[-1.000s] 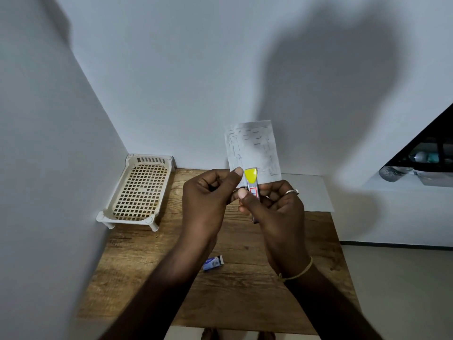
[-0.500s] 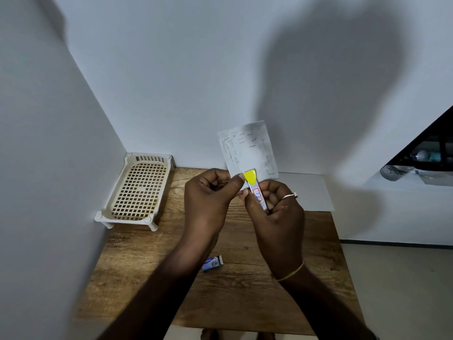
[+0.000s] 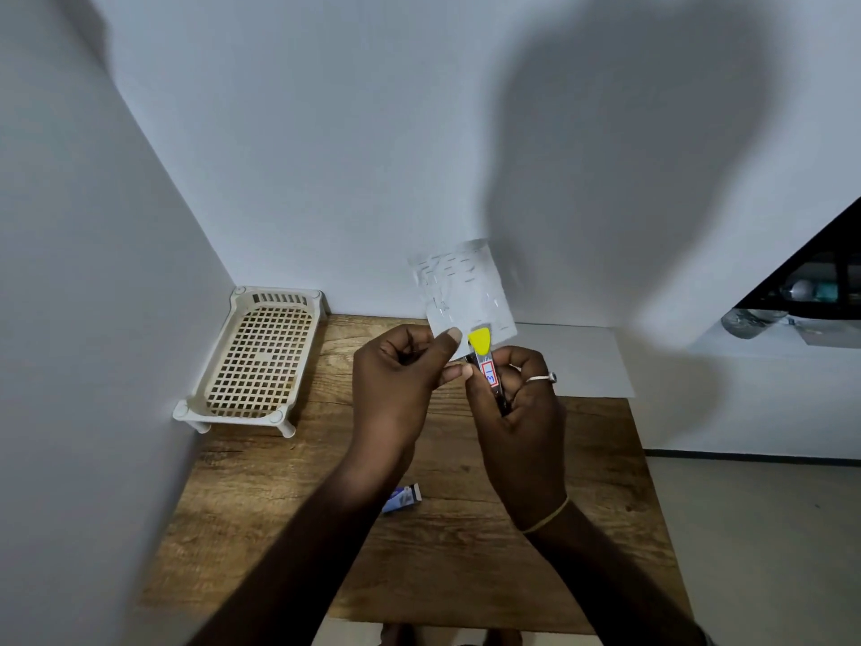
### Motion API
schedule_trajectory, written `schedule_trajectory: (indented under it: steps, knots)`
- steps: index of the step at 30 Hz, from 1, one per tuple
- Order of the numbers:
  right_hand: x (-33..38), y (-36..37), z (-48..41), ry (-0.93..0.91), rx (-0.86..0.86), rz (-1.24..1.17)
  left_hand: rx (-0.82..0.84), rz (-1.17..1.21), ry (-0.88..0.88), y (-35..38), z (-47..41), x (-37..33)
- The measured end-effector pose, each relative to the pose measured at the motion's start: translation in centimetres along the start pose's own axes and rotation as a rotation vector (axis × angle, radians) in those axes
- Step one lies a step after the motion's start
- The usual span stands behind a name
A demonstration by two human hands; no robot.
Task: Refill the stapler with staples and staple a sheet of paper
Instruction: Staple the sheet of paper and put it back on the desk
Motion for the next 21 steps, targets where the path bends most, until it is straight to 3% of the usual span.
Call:
schedule_trajectory:
  steps: [8, 16, 21]
  knots:
    - [-6.4, -0.4, 2.2, 0.191, 0.062, -0.03, -0.078, 0.002, -0.098, -1.7, -1.1, 2.2]
    - [-18.0, -1.4, 4.2, 0.285, 0.247, 0.465, -0.063, 0.005, -0.199, -2.1, -0.5, 4.5]
    - [-21.9, -1.4, 4.9, 0.22, 0.425, 0.706, -0.055, -0.013, -0.231, -2.4, -0.2, 5.6]
Point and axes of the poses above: each hand's wrist, its own z-axis away from the middle knuckle, its own y-axis out of the palm, x = y × z, the point moved 4 cm from there along -z, towards the middle knuckle, and after that the axes turned 1 degree about -z, right-handed, at the moved point
